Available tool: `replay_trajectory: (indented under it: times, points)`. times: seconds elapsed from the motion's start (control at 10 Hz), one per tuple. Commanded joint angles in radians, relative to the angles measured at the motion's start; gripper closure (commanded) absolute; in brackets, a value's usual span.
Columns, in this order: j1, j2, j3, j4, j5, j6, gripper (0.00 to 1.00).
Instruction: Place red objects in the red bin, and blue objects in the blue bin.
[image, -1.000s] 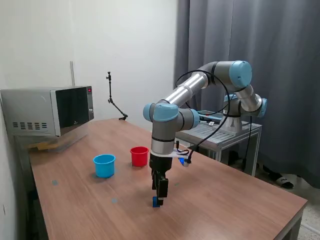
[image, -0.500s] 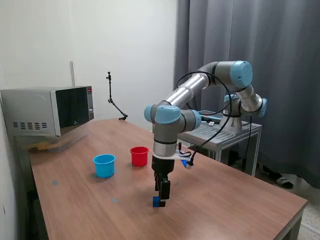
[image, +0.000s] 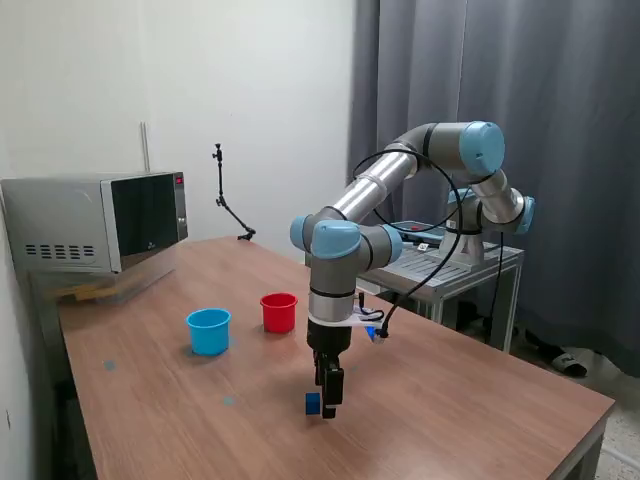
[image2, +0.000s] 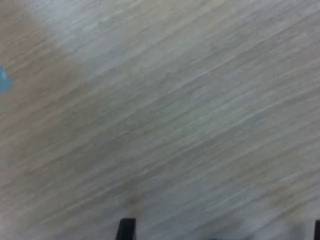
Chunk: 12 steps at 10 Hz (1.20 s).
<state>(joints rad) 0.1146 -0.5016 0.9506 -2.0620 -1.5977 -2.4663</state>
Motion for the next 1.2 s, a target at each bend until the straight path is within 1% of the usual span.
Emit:
replay_trajectory:
  times: [0.0, 0.2, 0.3, 1.1]
  points:
    - [0.0, 0.0, -0.009, 0.0, 0.001, -0.011, 0.0]
    - [0.0, 0.0, -0.022, -0.01, 0.001, -0.057, 0.0]
    - [0.0, 0.0, -0.023, -0.01, 0.002, -0.065, 0.0]
    - [0.005, -0.002, -0.016, -0.012, 0.004, -0.062, 0.0]
